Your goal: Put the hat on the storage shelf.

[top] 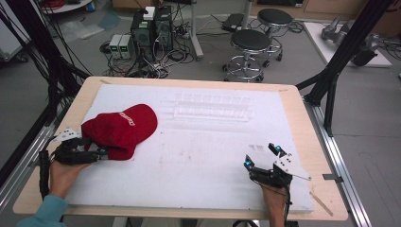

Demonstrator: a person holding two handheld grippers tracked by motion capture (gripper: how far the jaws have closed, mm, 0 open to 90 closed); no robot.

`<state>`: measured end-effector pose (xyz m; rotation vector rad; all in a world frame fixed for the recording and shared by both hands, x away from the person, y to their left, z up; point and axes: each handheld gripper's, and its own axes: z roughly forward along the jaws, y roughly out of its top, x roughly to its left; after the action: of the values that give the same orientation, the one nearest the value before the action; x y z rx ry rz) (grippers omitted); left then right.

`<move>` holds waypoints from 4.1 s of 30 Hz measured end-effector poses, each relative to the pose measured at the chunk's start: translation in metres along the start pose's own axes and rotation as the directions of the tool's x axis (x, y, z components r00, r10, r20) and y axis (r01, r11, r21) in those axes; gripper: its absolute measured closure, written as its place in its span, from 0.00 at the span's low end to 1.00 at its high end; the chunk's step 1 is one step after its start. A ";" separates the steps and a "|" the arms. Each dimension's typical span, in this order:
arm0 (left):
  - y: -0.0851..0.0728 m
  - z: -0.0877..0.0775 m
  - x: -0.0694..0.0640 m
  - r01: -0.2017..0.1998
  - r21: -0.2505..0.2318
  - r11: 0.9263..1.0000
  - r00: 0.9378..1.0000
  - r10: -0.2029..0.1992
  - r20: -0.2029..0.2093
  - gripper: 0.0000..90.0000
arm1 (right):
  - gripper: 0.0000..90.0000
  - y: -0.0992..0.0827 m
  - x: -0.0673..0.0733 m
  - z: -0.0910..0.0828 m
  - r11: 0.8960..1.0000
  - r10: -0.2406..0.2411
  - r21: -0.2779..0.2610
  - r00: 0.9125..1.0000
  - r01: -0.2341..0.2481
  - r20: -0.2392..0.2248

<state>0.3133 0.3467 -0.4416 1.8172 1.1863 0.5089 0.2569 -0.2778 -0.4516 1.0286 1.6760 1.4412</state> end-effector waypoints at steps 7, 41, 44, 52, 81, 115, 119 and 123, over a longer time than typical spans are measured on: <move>0.004 0.000 0.001 0.020 -0.019 1.000 1.000 -0.020 0.020 0.13 | 0.04 0.000 0.000 0.000 1.000 0.002 0.007 1.000 -0.002 -0.001; 0.016 -0.003 -0.004 0.027 -0.089 0.996 0.995 -0.019 0.096 0.94 | 0.04 0.000 0.001 0.001 1.000 -0.007 0.007 1.000 0.007 0.001; 0.020 -0.006 -0.005 0.008 -0.090 0.996 0.996 0.000 0.093 0.94 | 0.04 0.000 0.001 0.001 1.000 -0.007 0.006 1.000 0.007 0.002; 0.051 -0.021 -0.016 -0.073 -0.100 0.992 0.988 0.086 0.131 0.94 | 0.04 0.000 0.001 0.000 1.000 -0.002 0.008 1.000 0.002 0.003; 0.134 -0.058 -0.071 -0.239 -0.211 0.948 0.877 0.304 0.373 0.95 | 0.04 0.000 0.001 0.000 1.000 0.004 0.005 1.000 -0.004 0.002; 0.143 -0.019 -0.144 -0.333 -0.189 0.924 0.746 0.380 0.546 0.94 | 0.04 0.094 0.051 0.048 0.995 -0.072 0.036 0.918 0.093 -0.390; 0.145 -0.019 -0.152 -0.341 -0.193 0.920 0.733 0.389 0.558 0.95 | 0.05 0.109 0.065 0.059 0.992 -0.087 0.042 0.876 0.121 -0.474; 0.146 -0.017 -0.160 -0.358 -0.194 0.913 0.719 0.402 0.566 0.95 | 0.05 0.118 0.079 0.074 0.986 -0.091 0.069 0.838 0.152 -0.539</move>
<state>0.3034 0.1912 -0.2902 1.9586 0.3496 0.1611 0.3017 -0.1661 -0.3463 0.5782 2.1915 1.6647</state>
